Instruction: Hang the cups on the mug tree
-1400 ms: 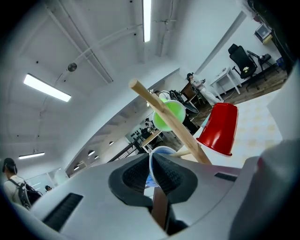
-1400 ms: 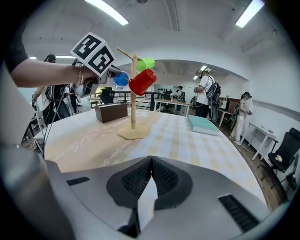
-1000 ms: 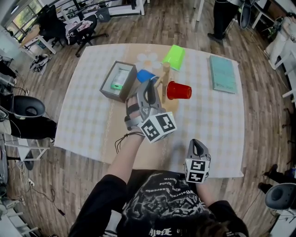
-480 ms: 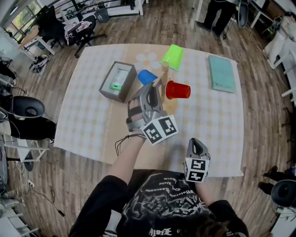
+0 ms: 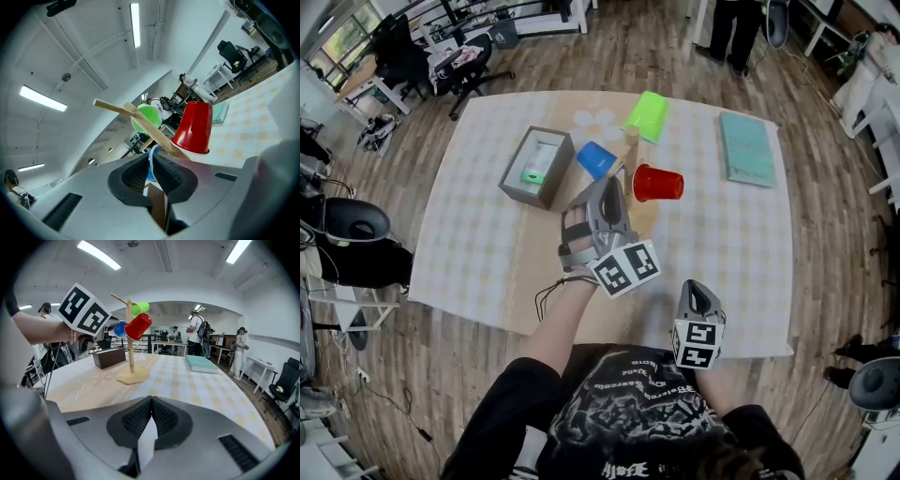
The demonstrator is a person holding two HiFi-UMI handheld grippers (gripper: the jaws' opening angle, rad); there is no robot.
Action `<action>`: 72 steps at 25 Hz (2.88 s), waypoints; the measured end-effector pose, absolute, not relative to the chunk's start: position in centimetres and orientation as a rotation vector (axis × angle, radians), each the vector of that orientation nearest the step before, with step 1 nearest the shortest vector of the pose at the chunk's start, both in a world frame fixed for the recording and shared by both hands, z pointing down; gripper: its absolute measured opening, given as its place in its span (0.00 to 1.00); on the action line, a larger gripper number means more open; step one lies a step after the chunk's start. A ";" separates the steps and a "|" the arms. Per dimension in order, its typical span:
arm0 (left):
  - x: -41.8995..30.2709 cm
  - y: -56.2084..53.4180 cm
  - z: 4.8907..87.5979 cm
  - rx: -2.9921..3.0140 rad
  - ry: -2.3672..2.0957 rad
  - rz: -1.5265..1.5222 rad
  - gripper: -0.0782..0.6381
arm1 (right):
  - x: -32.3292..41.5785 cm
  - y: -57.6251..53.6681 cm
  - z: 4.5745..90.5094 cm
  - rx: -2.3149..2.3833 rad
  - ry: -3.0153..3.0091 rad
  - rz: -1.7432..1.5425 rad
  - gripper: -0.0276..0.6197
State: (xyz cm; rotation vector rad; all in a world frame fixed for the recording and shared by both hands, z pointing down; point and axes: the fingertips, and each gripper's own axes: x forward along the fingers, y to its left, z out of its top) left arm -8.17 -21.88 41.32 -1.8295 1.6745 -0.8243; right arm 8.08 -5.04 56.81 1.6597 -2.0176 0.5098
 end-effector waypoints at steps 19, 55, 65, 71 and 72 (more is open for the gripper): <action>-6.7 -21.2 42.0 -1.978 1.643 -0.699 0.31 | 7.4 -5.0 56.5 1.634 -2.037 0.495 0.06; -9.0 -6.5 49.9 -2.972 1.646 -0.316 0.15 | 3.0 -6.0 52.2 1.509 -2.335 0.294 0.06; -8.9 -6.2 50.4 -3.025 1.621 -0.317 0.14 | 2.3 -6.0 51.3 1.501 -2.387 0.316 0.05; -8.7 -6.1 50.3 -3.019 1.618 -0.329 0.14 | 2.0 -5.9 51.4 1.490 -2.382 0.302 0.05; -8.6 -6.0 50.1 -3.013 1.613 -0.330 0.14 | 2.0 -5.8 51.4 1.486 -2.376 0.295 0.05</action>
